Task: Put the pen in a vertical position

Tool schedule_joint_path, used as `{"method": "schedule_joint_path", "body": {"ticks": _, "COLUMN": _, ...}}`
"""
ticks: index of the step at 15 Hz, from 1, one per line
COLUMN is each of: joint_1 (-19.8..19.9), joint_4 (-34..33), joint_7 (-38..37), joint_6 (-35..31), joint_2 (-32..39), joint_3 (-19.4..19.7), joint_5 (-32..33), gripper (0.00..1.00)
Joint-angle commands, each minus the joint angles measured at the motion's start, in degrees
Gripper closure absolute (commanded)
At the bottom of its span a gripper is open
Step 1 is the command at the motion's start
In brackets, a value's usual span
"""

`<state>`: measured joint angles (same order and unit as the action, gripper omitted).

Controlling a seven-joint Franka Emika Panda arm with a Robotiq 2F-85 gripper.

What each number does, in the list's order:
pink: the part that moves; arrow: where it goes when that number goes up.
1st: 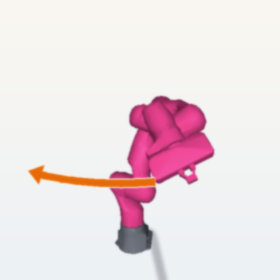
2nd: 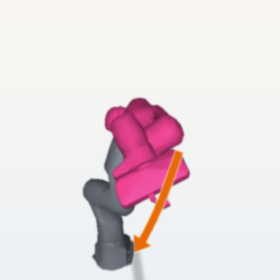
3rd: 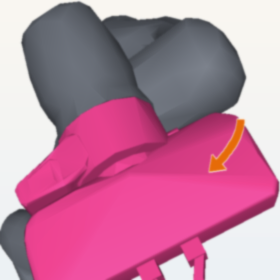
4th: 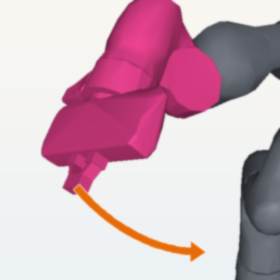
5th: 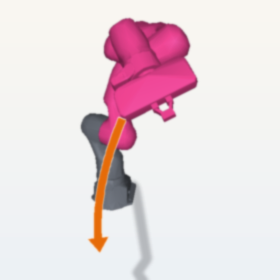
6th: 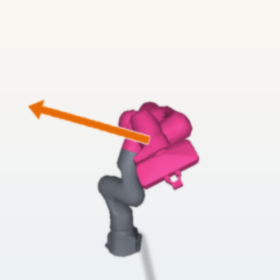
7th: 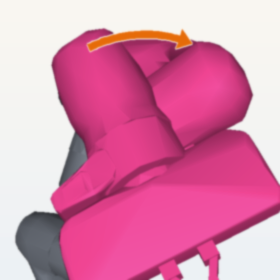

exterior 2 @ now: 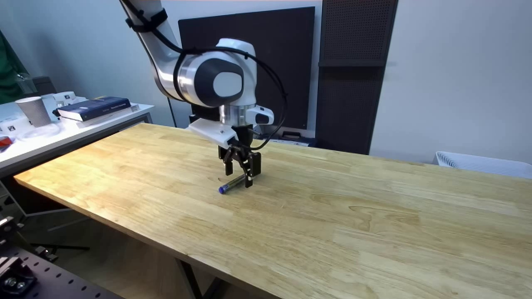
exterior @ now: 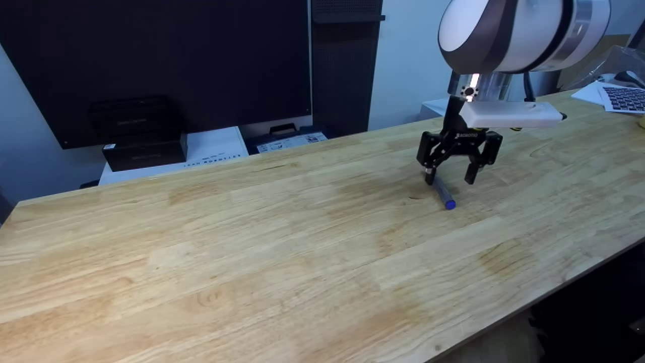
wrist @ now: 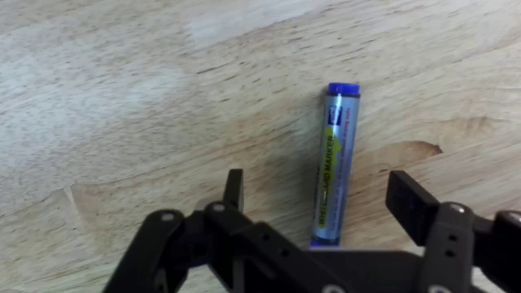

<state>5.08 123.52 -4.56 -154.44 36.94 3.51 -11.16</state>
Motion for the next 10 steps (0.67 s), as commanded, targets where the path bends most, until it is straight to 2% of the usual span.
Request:
{"method": "schedule_joint_path", "body": {"ticks": 1, "joint_1": -1.3, "joint_4": 1.7, "joint_7": -2.0, "joint_6": 1.8, "joint_2": -3.5, "joint_3": 0.9, "joint_5": 1.8, "gripper": 0.0}}
{"method": "schedule_joint_path", "body": {"ticks": 6, "joint_1": -1.6, "joint_4": 4.5, "joint_7": -0.9, "joint_6": 3.9, "joint_2": -8.4, "joint_3": 0.5, "joint_5": 3.5, "gripper": 0.0}}
{"method": "schedule_joint_path", "body": {"ticks": 7, "joint_1": -0.7, "joint_4": 2.2, "joint_7": -0.2, "joint_6": 2.2, "joint_2": -5.0, "joint_3": -0.2, "joint_5": 2.7, "gripper": 0.0}}
{"method": "schedule_joint_path", "body": {"ticks": 10, "joint_1": -0.8, "joint_4": 3.4, "joint_7": -0.1, "joint_6": 3.2, "joint_2": -7.1, "joint_3": -0.2, "joint_5": 2.9, "gripper": 0.0}}
